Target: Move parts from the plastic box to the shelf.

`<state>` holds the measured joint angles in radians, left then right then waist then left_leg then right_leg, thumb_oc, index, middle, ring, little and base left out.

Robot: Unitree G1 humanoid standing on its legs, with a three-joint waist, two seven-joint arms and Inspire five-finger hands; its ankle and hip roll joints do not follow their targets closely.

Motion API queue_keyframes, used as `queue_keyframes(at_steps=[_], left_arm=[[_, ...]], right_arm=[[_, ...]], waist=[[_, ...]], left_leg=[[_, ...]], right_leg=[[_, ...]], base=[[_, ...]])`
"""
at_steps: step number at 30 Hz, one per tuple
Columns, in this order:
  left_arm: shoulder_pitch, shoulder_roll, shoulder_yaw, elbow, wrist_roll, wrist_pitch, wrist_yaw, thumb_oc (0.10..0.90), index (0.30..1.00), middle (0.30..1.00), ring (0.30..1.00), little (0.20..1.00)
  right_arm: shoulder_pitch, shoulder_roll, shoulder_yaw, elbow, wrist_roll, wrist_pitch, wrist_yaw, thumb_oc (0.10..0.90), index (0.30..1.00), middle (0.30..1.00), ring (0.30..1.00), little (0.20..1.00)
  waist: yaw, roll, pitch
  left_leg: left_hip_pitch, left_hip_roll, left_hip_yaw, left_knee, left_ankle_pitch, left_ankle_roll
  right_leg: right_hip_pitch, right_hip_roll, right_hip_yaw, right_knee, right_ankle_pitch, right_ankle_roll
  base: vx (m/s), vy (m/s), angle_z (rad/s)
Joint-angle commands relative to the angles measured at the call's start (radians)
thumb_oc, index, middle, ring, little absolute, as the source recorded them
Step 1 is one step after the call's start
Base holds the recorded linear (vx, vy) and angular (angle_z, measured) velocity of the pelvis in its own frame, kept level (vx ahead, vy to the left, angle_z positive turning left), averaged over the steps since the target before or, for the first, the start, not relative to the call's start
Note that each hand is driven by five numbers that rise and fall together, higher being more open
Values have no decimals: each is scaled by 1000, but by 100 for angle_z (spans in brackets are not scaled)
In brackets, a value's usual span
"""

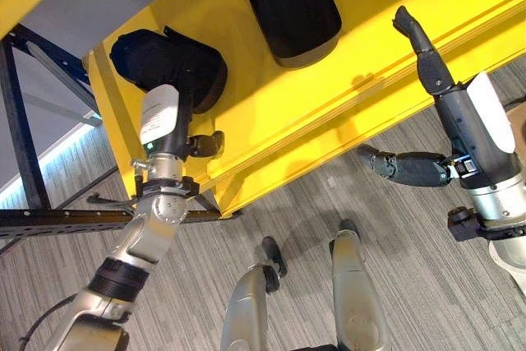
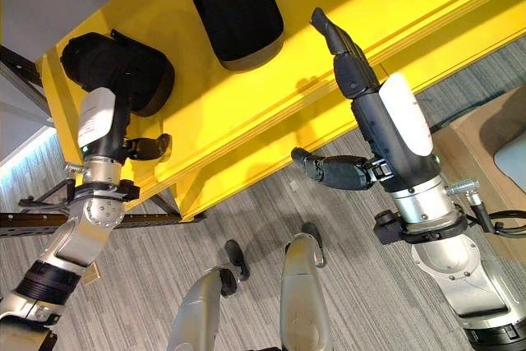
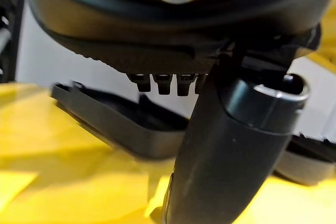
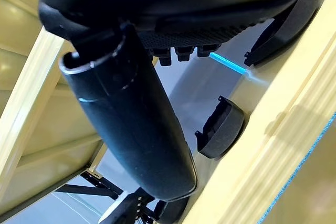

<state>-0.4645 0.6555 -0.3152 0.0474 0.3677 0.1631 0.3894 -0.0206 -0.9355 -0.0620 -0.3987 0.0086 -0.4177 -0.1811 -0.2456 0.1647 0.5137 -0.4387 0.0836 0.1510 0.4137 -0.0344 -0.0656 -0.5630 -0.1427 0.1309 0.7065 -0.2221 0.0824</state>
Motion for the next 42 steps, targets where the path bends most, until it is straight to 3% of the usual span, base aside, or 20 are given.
queue_keyframes(at_steps=[1, 12, 19, 27, 42], left_arm=[[-67, 94, -2, -36, 14, 11, -32, 900, 1000, 1000, 1000, 1000], [-34, 134, -56, -63, 14, 5, -137, 900, 1000, 1000, 1000, 1000], [30, 136, -54, -93, -30, 34, -192, 900, 1000, 1000, 1000, 1000], [102, 125, -52, -59, 13, 29, -166, 900, 1000, 1000, 1000, 1000], [182, 132, -31, 53, -38, 115, -228, 900, 1000, 1000, 1000, 1000]], right_arm=[[-117, 36, -58, -120, 37, -83, -13, 900, 1000, 1000, 1000, 1000], [-119, 1, -106, -108, 56, -99, 16, 900, 1000, 1000, 1000, 1000], [-85, -6, -136, -104, 59, -116, 19, 900, 1000, 1000, 1000, 1000], [-91, -11, -147, -104, 61, -104, 13, 900, 1000, 1000, 1000, 1000], [-75, -38, -194, -104, 76, -89, 45, 900, 1000, 1000, 1000, 1000]], waist=[[-36, -57, -36], [-43, -33, -27], [-38, -23, -29], [-26, -18, -29], [-31, 5, -36]], left_leg=[[43, -71, 79, -37, -102, 106], [60, -78, 80, -52, -100, 103], [67, -82, 76, -46, -105, 106], [69, -83, 68, -42, -106, 105], [94, -87, 68, -47, -110, 99]], right_leg=[[66, 53, -90, 5, -107, -114], [74, 42, -88, -6, -107, -114], [86, 31, -96, -3, -114, -116], [90, 24, -106, 4, -119, -120], [99, 14, -106, 13, -130, -123]], base=[[39, 39, -3], [12, 32, 0], [1, 4, 1], [0, 0, 0], [4, -1, 0]])
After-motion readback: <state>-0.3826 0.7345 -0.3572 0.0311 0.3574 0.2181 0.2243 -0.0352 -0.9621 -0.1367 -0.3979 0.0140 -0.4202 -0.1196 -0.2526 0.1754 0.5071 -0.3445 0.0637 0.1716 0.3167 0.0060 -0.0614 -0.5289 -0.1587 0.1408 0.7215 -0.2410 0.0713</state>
